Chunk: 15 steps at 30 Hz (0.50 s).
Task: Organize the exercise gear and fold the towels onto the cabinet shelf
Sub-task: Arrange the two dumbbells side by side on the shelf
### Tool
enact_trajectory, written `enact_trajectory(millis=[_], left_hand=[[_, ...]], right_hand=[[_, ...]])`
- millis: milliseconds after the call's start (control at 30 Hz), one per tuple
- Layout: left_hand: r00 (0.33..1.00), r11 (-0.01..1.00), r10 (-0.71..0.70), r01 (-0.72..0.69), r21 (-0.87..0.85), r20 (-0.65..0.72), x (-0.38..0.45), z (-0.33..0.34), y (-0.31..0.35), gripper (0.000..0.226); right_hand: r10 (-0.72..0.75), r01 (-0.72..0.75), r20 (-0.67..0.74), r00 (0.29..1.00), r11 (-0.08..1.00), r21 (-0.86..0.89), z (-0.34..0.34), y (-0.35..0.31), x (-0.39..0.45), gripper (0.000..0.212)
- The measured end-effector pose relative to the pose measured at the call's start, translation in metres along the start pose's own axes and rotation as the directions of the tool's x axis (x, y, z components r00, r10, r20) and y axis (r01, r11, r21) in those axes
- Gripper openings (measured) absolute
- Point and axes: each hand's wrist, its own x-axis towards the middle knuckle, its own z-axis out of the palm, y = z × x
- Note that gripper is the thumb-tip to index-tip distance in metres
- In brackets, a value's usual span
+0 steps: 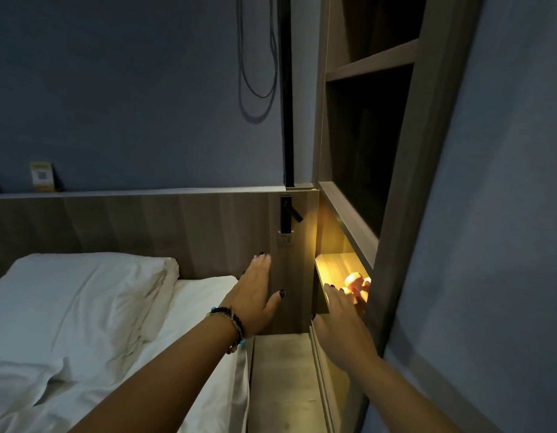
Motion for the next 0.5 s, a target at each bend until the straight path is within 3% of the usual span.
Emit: enact_trajectory(millis=[500], left_hand=[[0.998, 1.0, 0.02, -0.019, -0.009, 0.067, 0.141, 0.052, -0.037, 0.074]], right_hand=[[0.014, -0.011, -0.021, 1.0, 0.993, 0.117, 0.017, 0.044, 0.143, 0.054]])
